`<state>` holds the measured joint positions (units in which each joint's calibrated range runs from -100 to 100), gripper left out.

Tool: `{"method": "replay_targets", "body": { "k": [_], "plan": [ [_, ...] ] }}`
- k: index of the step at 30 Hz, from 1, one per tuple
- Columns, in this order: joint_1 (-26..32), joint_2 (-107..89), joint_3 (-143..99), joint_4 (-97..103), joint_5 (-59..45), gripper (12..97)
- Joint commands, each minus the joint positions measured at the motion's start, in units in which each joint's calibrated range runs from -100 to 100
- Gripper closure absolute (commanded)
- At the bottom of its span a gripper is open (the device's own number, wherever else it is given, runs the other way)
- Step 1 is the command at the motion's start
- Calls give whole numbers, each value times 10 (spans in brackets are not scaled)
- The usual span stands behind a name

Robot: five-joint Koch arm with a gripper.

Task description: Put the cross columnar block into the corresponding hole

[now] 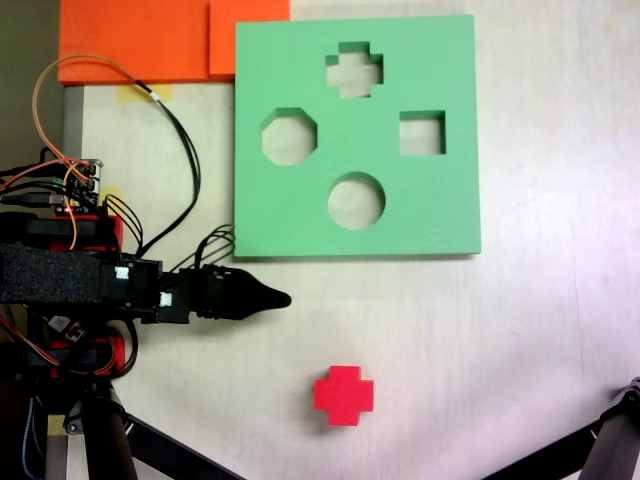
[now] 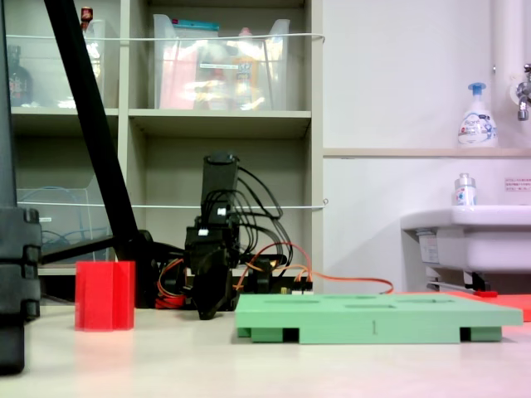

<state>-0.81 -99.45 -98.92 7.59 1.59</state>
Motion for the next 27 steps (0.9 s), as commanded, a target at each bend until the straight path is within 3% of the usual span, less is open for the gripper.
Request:
{"method": "replay_targets", "body": {
  "k": [1,23,27],
  "plan": [
    [-2,-5,-11,-59,-2,601],
    [17,-5,-11,-54,-1,599],
    [-6,-5,-11,-42,112,600]
  ]
}}
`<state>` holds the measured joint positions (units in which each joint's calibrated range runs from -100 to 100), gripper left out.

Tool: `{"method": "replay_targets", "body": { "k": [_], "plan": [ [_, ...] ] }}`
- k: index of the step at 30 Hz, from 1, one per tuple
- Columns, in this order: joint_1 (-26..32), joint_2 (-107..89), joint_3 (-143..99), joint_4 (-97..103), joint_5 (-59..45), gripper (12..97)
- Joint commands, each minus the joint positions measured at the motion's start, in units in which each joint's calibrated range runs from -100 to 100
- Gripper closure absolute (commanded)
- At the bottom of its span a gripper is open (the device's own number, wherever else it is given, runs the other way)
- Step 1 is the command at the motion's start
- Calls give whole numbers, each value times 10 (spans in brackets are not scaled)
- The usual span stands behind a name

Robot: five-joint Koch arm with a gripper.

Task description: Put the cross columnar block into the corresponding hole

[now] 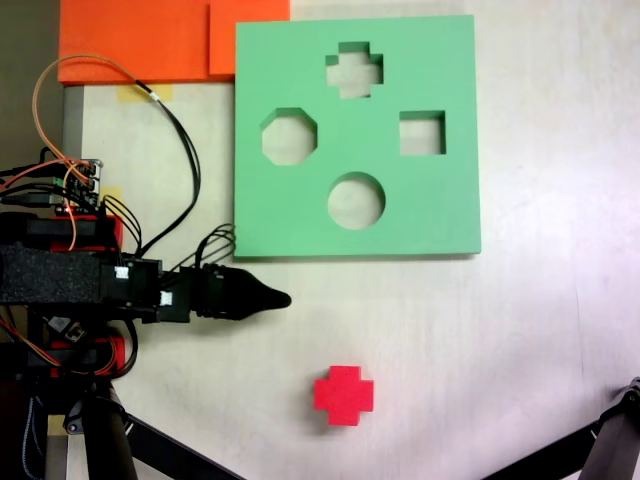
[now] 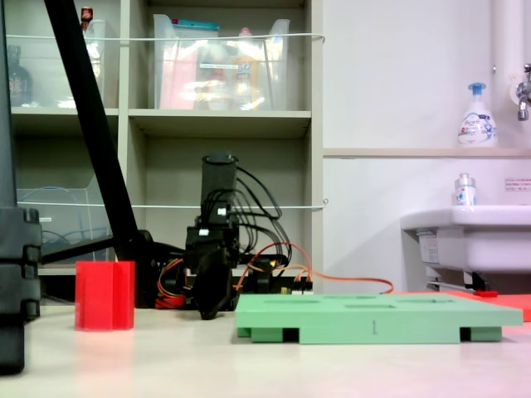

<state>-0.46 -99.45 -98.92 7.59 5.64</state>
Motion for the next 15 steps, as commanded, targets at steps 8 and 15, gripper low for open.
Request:
{"method": "replay_targets", "body": {
  "k": [8,15],
  "plan": [
    [-101,-5,4,-147,204,706],
    [-109,-5,375,-605,313,744]
  ]
}}
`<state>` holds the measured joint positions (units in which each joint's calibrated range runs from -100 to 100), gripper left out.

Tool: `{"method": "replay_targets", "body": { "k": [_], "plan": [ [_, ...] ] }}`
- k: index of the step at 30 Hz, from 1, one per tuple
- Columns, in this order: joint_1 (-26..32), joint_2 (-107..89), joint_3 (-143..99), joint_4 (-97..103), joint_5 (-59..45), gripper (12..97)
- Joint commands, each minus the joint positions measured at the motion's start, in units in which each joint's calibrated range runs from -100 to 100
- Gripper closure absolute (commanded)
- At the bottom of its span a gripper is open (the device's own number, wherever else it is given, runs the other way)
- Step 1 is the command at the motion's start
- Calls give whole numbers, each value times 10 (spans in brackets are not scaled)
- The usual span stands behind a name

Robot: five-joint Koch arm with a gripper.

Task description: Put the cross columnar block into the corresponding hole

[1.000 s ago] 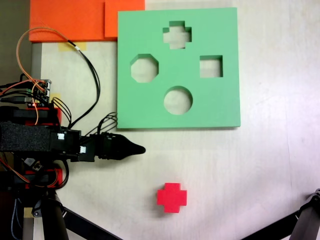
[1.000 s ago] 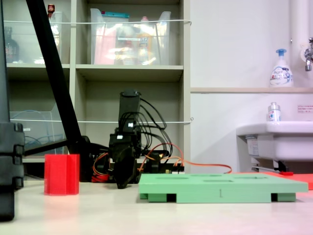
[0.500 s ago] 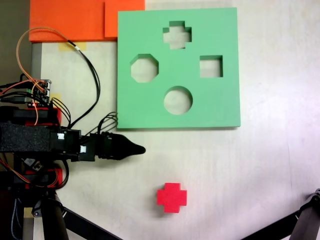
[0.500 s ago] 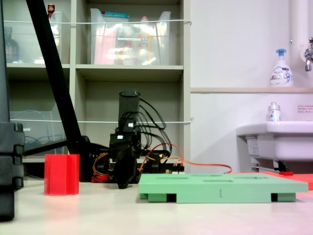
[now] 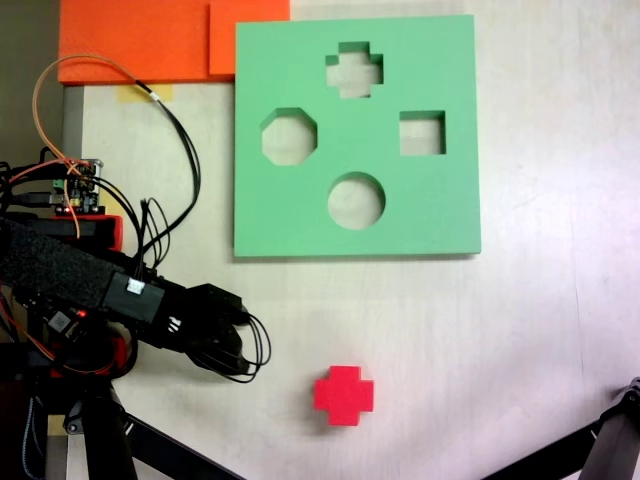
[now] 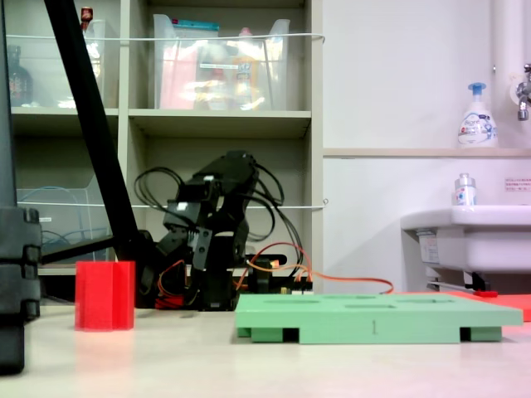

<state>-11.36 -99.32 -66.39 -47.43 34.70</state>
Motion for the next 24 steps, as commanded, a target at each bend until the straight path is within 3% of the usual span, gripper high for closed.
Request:
{"method": "replay_targets", "body": {
  "k": [1,4,7,9,12,16,24],
  "plan": [
    [0,-7,89,-85,26,762],
    [0,42,249,-222,30,726],
    [13,260,478,-432,40,497],
    [15,387,599,-521,42,436],
    [13,455,658,-526,43,384],
    [8,549,723,-526,40,197],
    [-1,711,848,-510,19,192]
  ]
}}
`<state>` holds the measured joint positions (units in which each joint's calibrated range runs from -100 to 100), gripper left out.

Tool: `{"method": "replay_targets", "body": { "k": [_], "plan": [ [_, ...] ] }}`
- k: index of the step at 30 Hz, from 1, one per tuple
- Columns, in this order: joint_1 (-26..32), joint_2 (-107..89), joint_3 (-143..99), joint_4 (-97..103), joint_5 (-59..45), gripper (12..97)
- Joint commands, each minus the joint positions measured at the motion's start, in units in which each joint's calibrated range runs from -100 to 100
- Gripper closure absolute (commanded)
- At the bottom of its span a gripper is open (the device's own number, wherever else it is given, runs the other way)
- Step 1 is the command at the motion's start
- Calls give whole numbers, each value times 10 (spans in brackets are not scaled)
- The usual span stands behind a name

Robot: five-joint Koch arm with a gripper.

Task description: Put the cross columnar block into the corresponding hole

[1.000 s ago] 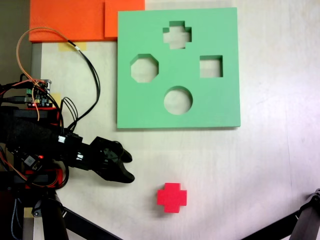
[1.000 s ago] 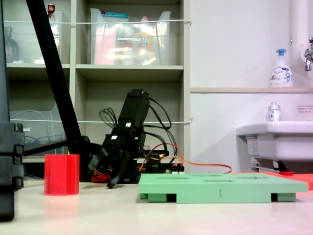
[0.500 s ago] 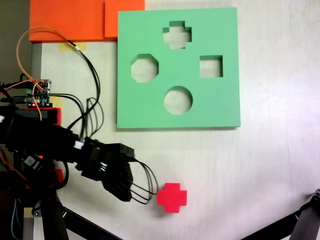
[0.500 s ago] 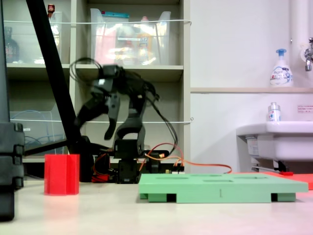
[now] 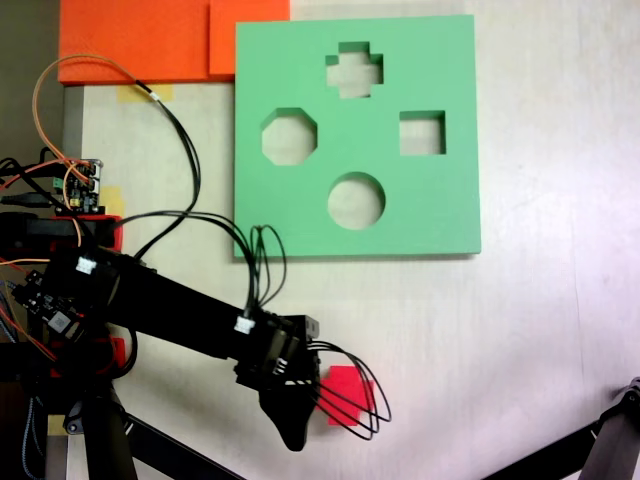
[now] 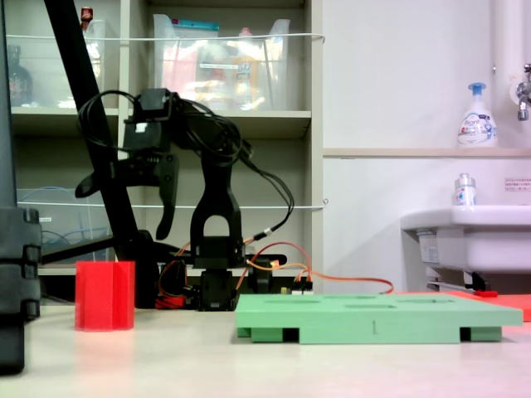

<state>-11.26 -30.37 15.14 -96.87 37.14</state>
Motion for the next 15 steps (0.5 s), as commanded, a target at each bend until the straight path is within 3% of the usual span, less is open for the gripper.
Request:
{"method": "replay_targets", "body": {
  "k": [1,15],
  "plan": [
    [-2,43,40,-6,-5,193],
    [2,339,177,41,-5,195]
  ]
}}
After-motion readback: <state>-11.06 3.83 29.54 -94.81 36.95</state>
